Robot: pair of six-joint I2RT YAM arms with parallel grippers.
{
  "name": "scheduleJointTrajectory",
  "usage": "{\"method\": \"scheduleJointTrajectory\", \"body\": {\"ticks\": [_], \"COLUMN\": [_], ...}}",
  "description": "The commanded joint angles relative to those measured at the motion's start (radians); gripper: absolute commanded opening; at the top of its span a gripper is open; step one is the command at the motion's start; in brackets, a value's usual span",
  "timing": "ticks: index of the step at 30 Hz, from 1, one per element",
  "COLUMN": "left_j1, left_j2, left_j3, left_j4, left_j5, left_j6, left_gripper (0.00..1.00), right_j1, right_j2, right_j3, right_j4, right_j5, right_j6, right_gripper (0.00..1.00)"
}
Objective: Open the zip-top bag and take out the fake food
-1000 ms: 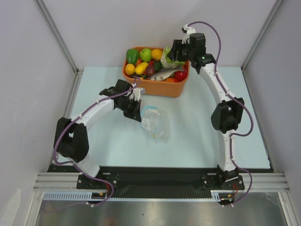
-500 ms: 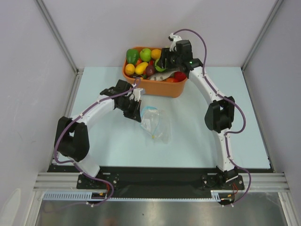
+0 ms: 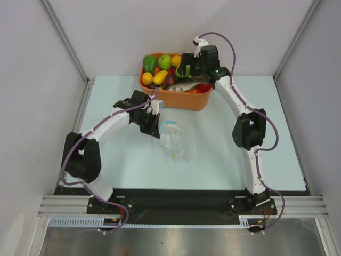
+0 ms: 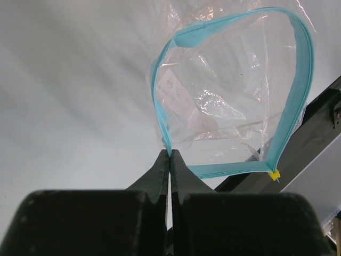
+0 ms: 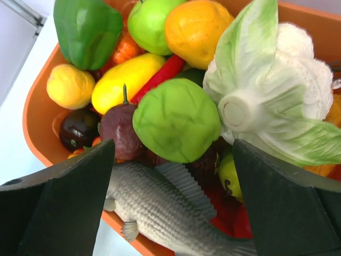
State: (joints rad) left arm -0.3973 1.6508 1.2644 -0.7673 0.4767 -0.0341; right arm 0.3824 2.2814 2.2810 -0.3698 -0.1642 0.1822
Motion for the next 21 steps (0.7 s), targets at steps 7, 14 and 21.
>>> {"method": "scheduleJointTrajectory", "body": {"ticks": [7, 14, 21], "left_j1": [-0.006, 0.0, 0.006], "left_j2": [-0.037, -0.085, -0.121], "left_j3": [0.023, 0.018, 0.03], "left_j4": [0.02, 0.043, 0.046], "left_j5": [-0.01, -0.029, -0.032], "left_j6": [0.003, -0.023, -0.041], "left_gripper": [0.0, 0.14, 0.94], "right_j1": [0.006, 0.001, -0.028], "right_j2": [-0.284, -0.62, -0.923], "right_j3": [-0.326, -0.678, -0.955], "right_j4": [0.195, 0.221, 0.146], "right_j5": [0.061, 0.112, 0.164], "right_j6": [-0.09, -0.118, -0.066], "right_gripper": [0.98, 0.99, 0.99]}}
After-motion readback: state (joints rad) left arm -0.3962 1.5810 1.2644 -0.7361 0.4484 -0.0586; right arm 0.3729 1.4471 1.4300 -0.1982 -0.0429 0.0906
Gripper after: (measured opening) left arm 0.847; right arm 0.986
